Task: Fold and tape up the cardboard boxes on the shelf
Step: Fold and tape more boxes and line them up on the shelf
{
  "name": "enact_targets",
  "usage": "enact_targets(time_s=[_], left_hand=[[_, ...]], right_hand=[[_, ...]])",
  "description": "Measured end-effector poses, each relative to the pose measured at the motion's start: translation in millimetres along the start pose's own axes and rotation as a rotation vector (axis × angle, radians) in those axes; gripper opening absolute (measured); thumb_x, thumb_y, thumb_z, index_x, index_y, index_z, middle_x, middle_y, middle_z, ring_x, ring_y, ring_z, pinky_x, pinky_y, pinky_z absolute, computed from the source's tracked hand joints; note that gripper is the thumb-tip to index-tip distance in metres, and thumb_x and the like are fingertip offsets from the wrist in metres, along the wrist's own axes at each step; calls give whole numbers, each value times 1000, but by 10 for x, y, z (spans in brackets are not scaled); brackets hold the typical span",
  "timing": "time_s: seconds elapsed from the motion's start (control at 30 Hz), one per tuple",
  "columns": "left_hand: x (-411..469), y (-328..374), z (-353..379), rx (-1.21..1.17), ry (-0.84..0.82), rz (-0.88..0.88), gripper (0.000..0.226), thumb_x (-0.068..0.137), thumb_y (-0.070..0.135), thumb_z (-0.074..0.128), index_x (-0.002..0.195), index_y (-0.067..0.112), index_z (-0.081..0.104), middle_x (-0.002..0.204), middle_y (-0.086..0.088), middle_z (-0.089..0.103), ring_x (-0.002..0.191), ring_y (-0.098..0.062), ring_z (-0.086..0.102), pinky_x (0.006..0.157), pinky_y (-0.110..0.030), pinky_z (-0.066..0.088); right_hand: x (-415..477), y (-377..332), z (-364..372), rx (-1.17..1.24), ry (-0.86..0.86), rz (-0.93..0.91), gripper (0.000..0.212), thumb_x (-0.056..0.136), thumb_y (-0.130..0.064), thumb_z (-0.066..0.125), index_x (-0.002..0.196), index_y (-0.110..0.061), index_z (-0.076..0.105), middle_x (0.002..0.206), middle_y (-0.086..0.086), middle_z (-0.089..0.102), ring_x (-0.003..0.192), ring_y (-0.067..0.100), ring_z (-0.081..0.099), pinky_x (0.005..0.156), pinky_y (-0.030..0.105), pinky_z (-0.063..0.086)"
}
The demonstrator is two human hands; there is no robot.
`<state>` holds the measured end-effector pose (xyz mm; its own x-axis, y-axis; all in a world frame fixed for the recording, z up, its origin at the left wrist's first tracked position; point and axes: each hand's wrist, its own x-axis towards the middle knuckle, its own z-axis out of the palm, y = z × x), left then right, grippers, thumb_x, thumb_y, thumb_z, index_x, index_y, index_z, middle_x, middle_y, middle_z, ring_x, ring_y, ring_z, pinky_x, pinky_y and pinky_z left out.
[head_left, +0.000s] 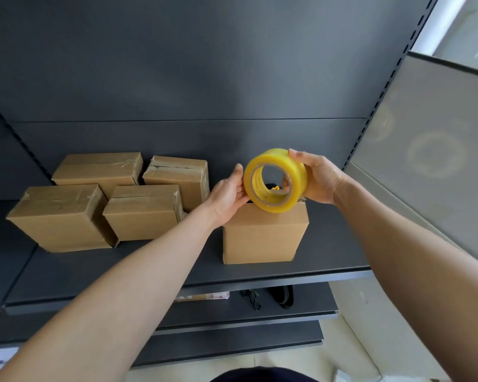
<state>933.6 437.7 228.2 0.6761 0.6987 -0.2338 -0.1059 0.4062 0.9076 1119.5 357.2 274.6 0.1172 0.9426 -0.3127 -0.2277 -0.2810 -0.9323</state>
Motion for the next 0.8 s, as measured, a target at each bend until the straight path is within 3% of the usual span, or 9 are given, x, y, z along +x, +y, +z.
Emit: enact_targets(time_s=[0.1, 0.17, 0.23, 0.3, 0.47, 0.57, 0.7, 0.8], left_hand=[[7, 29, 29, 58, -47, -7, 46, 99, 47, 34, 102, 13, 65, 107, -5, 67, 105, -14, 61, 93, -28, 46], [12, 63, 60, 69, -62, -8, 40, 99, 43, 40, 98, 13, 66, 104, -9, 67, 101, -17, 62, 90, -30, 49], [6, 90, 81, 64, -75, -3, 36, 98, 39, 43, 101, 11, 66, 106, -12, 66, 99, -21, 62, 90, -35, 49], [10, 96, 87, 68, -95, 6, 38, 99, 36, 44, 111, 6, 63, 108, -14, 64, 99, -23, 61, 93, -37, 48], [-19, 58, 66, 43, -173, 0, 25, 100, 26, 43, 105, 13, 64, 94, -2, 70, 93, -17, 65, 86, -29, 51], [-29, 11, 49, 36, -159, -3, 24, 100, 25, 44, 109, 14, 63, 98, -1, 70, 98, -16, 64, 89, -28, 49], [-47, 105, 150, 135, -149, -36, 35, 93, 42, 52, 111, 14, 64, 96, -1, 70, 97, -14, 65, 87, -28, 51], [-56, 210, 223, 209, -156, -49, 43, 84, 48, 62, 113, 17, 63, 97, -2, 69, 100, -19, 63, 91, -37, 52]], right_hand=[[-55, -94, -57, -40, -115, 32, 35, 86, -30, 52, 113, -7, 55, 87, 7, 63, 75, 23, 59, 83, 41, 48], [-84, -141, -40, -44, -109, 45, 34, 82, -24, 52, 108, -2, 54, 95, 11, 60, 81, 26, 59, 84, 41, 47], [-94, -163, -4, -55, -51, 7, 15, 80, -19, 49, 81, -7, 58, 79, 8, 60, 69, 22, 59, 73, 37, 48], [-88, -149, 32, -86, 51, -36, 24, 84, -18, 44, 62, -14, 54, 62, 2, 54, 55, 16, 53, 62, 31, 44], [-69, -6, 87, -187, 379, -99, 28, 84, -39, 63, 80, -12, 64, 66, 7, 64, 58, 20, 62, 62, 31, 53], [-83, 32, 95, -146, 426, -126, 30, 84, -39, 63, 80, -10, 64, 64, 7, 65, 56, 21, 63, 59, 28, 54], [-86, -45, 151, -268, 435, -144, 31, 85, -41, 61, 74, -13, 65, 57, 2, 64, 49, 16, 61, 49, 21, 49], [-83, -96, 223, -359, 439, -145, 35, 86, -42, 59, 67, -13, 61, 51, 0, 63, 43, 16, 59, 42, 19, 47]])
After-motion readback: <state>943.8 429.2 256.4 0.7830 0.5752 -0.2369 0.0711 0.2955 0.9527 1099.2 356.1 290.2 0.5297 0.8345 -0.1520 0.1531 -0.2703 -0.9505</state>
